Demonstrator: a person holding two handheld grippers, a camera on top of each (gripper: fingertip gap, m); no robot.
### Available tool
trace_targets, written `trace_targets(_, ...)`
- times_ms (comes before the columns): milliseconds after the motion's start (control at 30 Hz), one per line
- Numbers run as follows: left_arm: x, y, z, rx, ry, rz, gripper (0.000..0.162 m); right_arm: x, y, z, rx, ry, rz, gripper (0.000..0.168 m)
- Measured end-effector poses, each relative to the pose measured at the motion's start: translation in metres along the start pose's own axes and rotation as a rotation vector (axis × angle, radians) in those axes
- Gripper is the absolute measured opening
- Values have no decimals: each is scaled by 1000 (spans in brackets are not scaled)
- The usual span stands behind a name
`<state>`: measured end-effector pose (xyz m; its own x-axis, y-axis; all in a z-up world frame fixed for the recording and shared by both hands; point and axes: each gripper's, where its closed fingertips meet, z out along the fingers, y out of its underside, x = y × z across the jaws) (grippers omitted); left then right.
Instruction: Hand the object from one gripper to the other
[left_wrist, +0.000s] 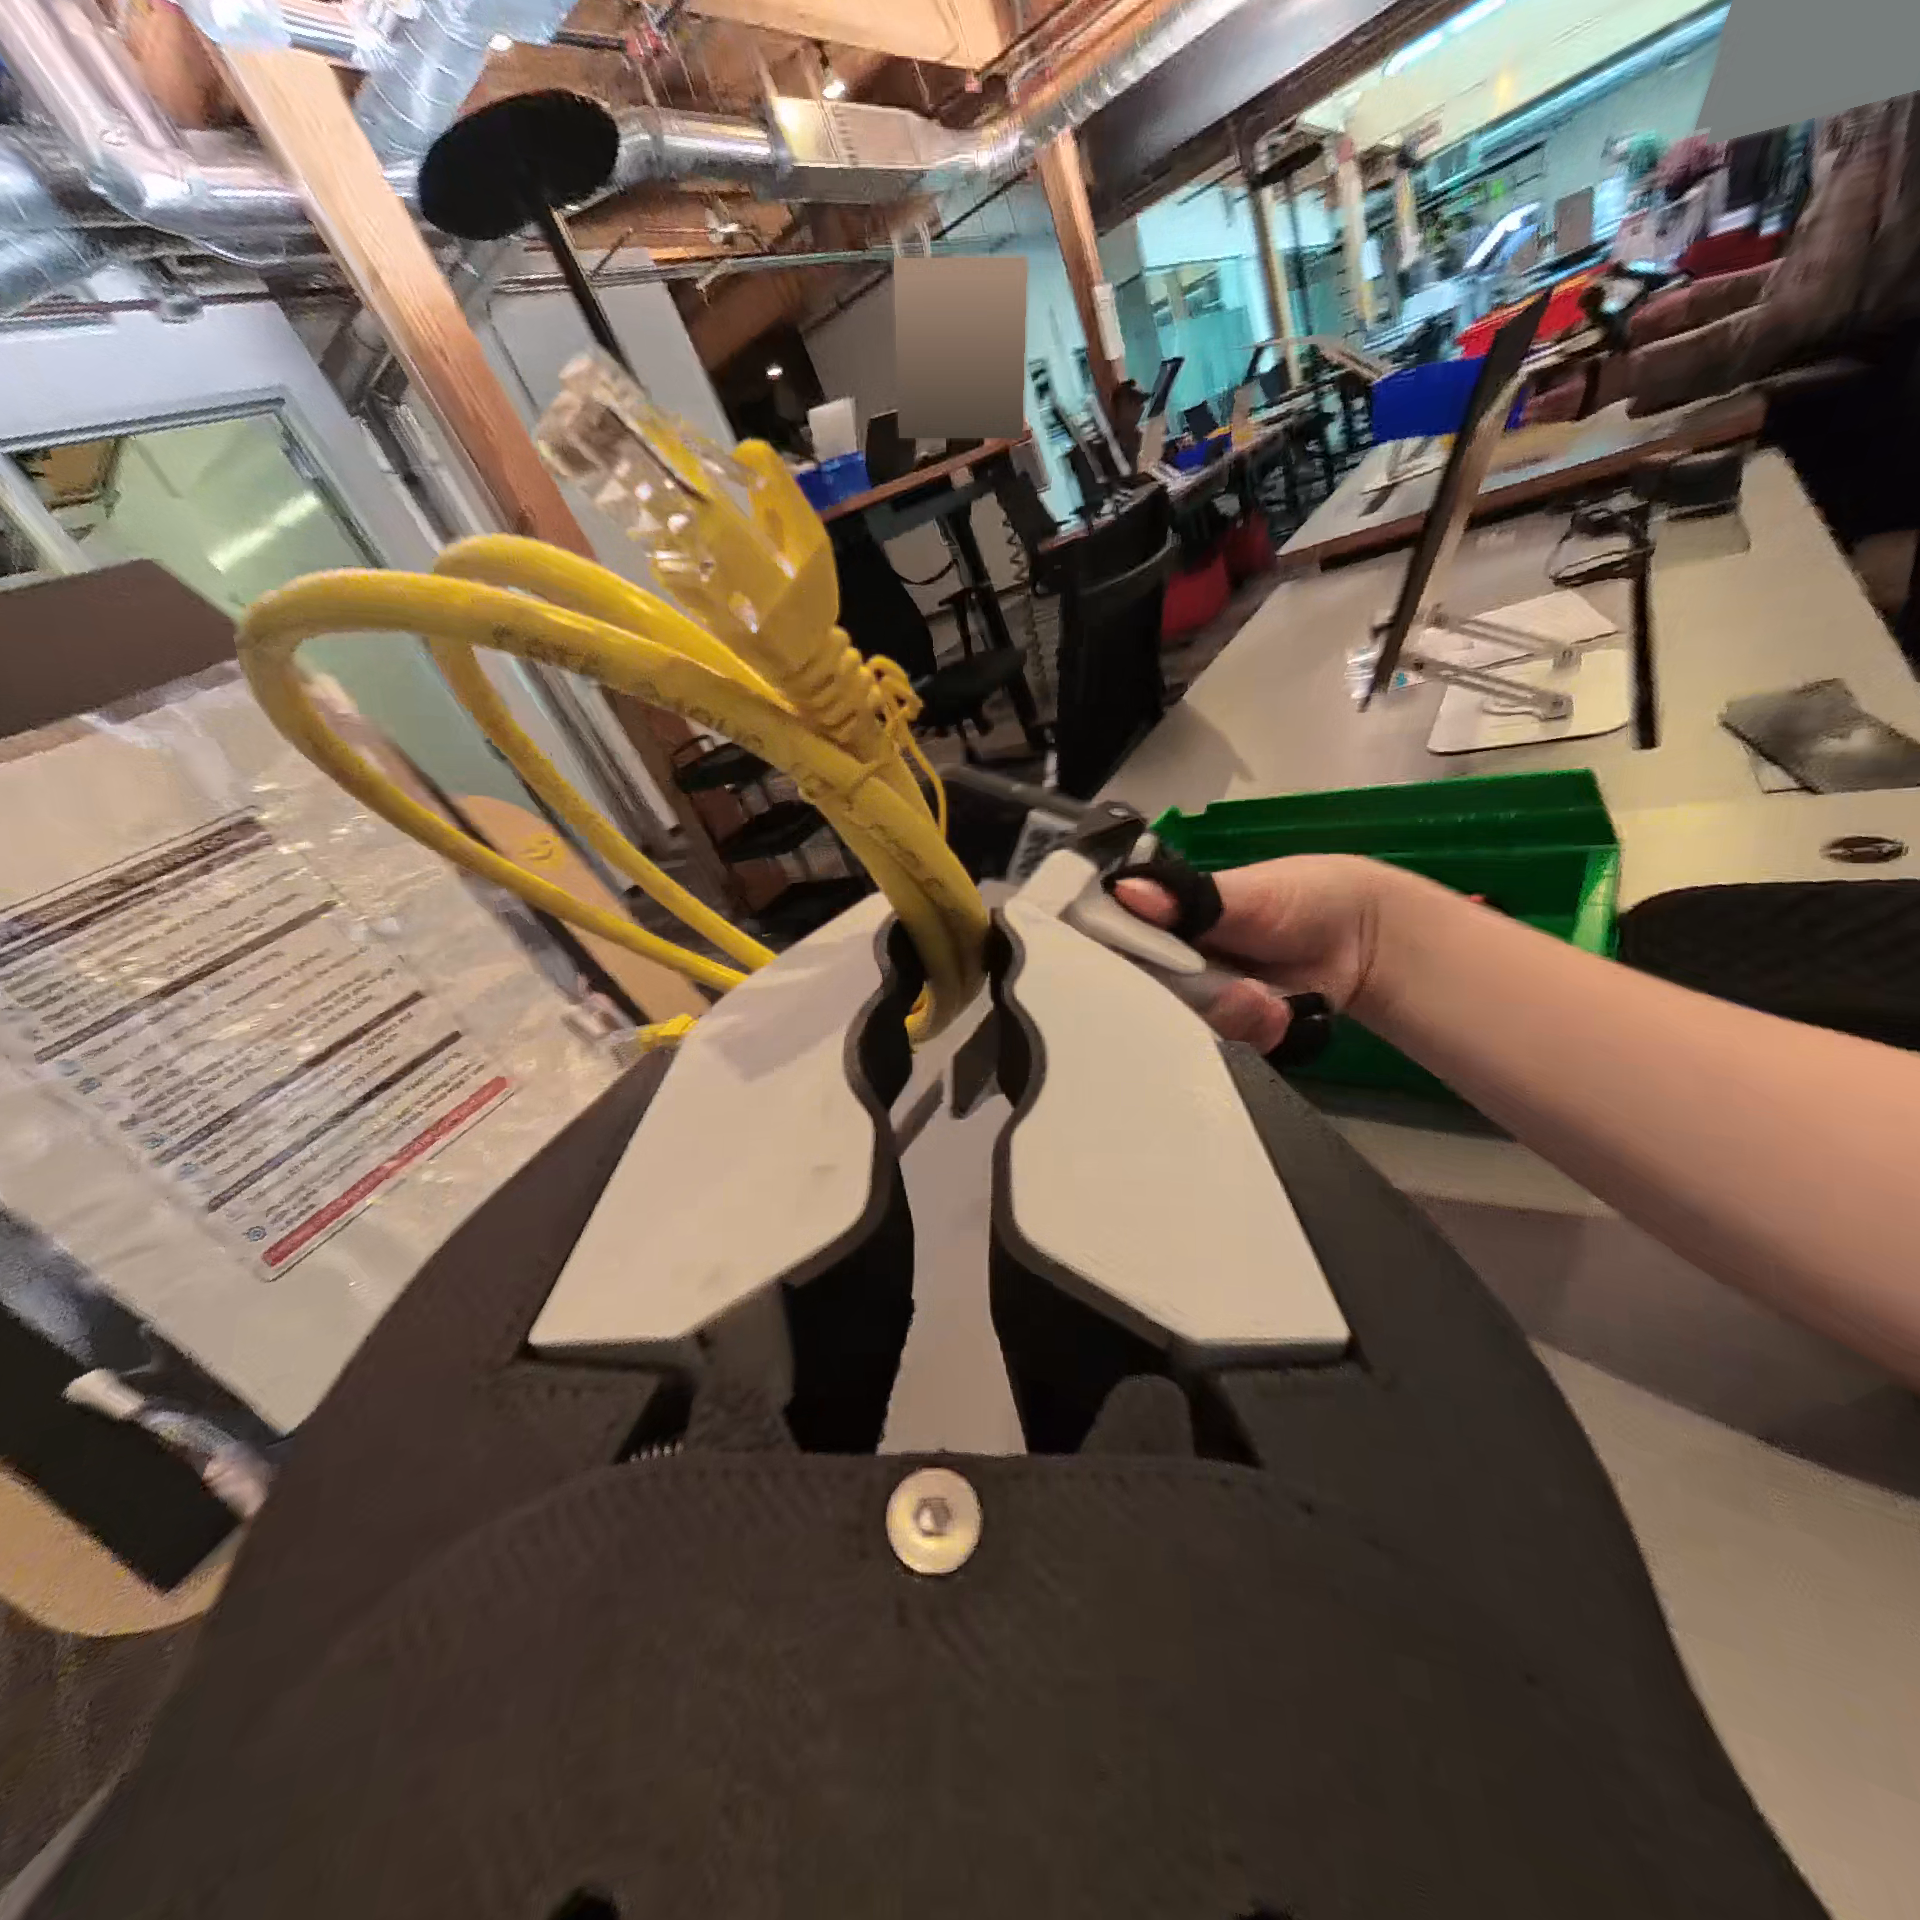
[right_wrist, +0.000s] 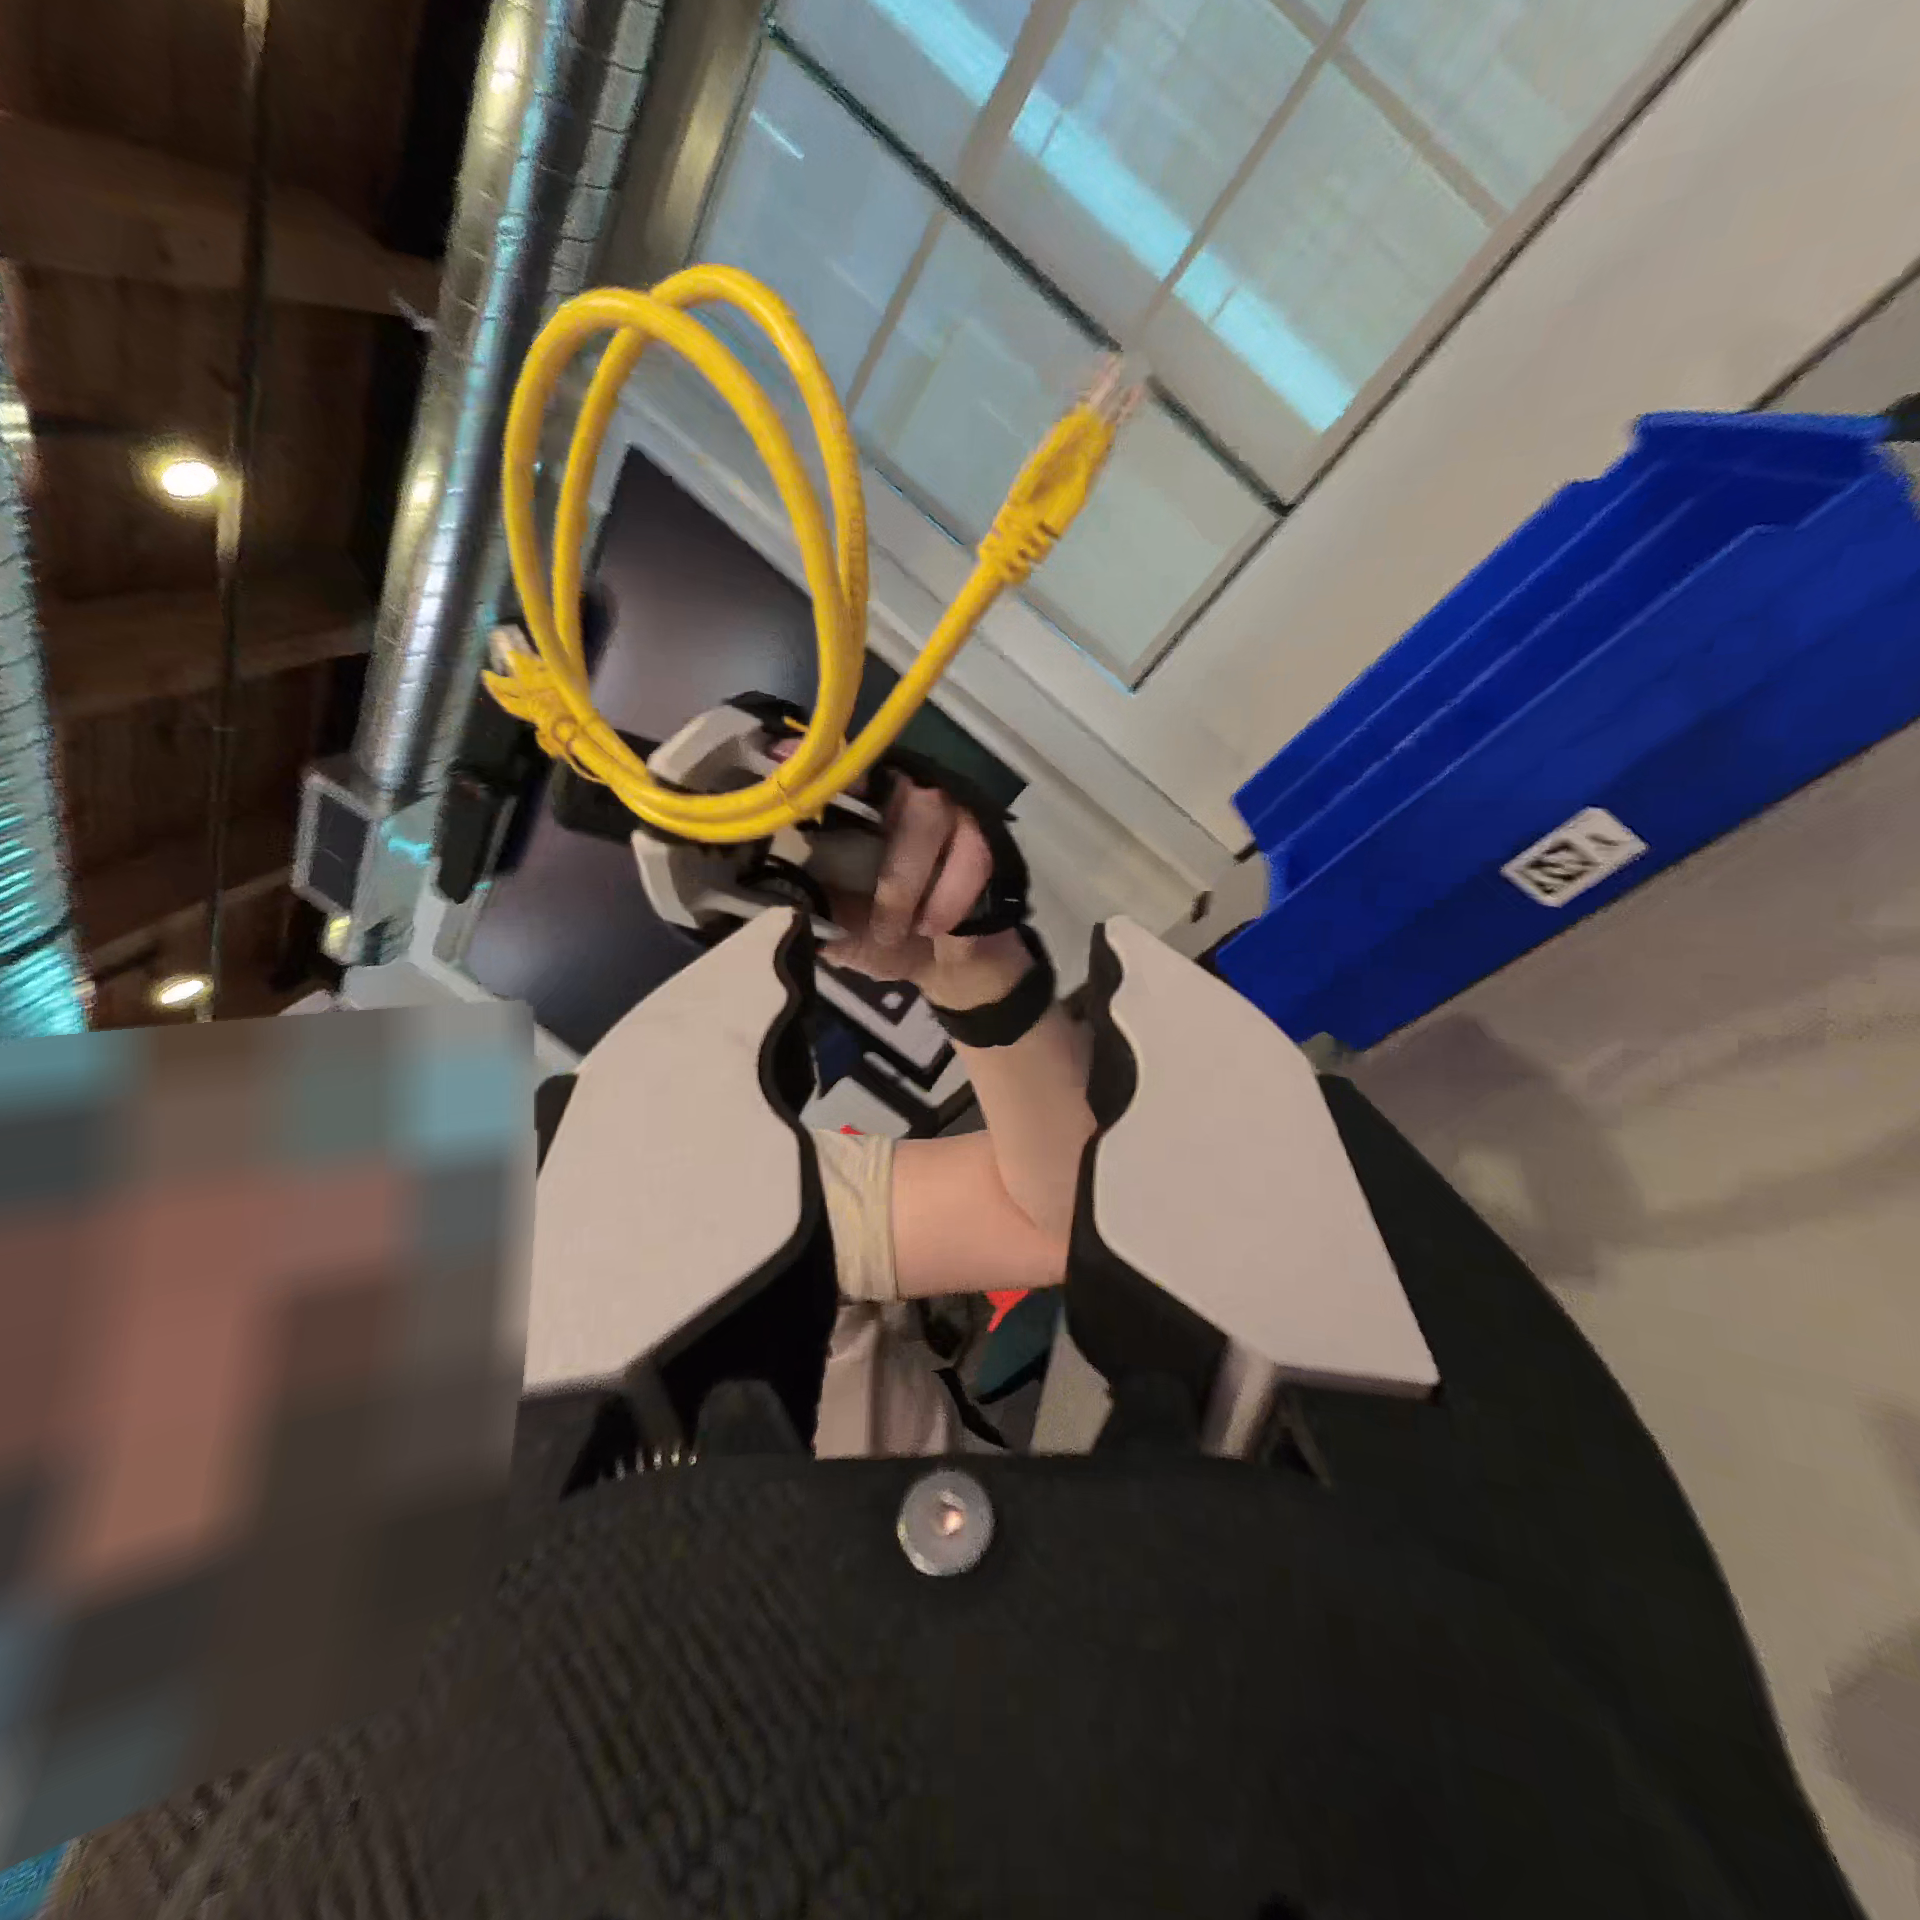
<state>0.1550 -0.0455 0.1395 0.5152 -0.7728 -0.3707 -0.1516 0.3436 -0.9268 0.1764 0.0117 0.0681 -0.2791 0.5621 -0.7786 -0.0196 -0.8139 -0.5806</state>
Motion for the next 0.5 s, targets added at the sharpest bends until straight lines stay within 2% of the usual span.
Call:
trace_targets(33,-9,4,-2,-25,-58,35,11,8,-5,-6,25,84,-9,50)
trace_targets(133,-46,29,-6,-213,-338,287,11,26,-27,-22,144,363,-109,52)
trace_targets(200,-64,39,-6,-286,-481,395,11,13,-41,-23,207,465,-245,55)
trace_targets(333,-69,53,5,-342,-571,464,11,-42,-51,-1,279,593,-575,73)
trace_targets(500,-56,57,19,-369,-625,672,11,-83,-46,22,303,838,-923,74)
